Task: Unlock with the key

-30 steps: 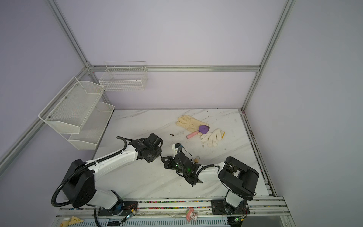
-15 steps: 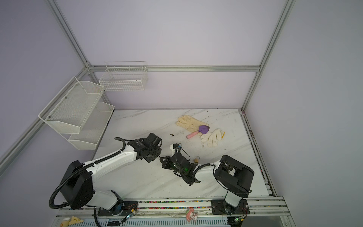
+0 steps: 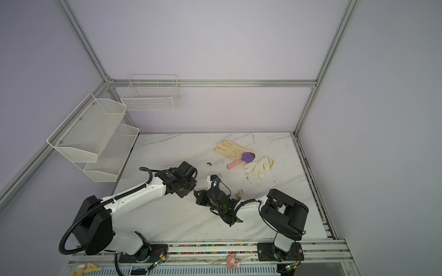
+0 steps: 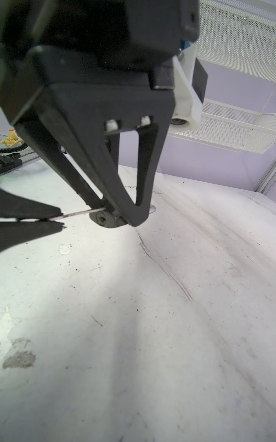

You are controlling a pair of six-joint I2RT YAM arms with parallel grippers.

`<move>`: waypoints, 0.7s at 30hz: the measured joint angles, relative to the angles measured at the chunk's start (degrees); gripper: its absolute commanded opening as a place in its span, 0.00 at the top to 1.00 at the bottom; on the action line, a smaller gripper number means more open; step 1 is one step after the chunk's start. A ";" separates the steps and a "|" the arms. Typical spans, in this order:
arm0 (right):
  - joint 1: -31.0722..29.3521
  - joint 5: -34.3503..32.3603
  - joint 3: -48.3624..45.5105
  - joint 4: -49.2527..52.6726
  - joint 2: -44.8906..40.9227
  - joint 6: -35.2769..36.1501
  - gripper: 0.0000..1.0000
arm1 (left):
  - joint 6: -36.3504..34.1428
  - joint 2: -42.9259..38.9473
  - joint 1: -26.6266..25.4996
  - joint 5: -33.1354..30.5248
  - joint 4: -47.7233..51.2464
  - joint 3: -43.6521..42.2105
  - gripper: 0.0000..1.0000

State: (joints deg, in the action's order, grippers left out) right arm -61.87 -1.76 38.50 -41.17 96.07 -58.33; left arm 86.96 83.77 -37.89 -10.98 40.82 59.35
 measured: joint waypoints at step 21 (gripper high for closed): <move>-0.35 -3.02 -0.11 1.42 -1.44 -0.37 1.00 | 1.84 -3.78 -0.02 -0.20 -0.50 0.00 1.00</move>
State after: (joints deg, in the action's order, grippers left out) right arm -62.22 -4.78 38.39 -39.75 94.63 -58.70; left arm 88.79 79.99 -37.91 -11.18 40.32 59.35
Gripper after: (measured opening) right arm 0.056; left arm 0.292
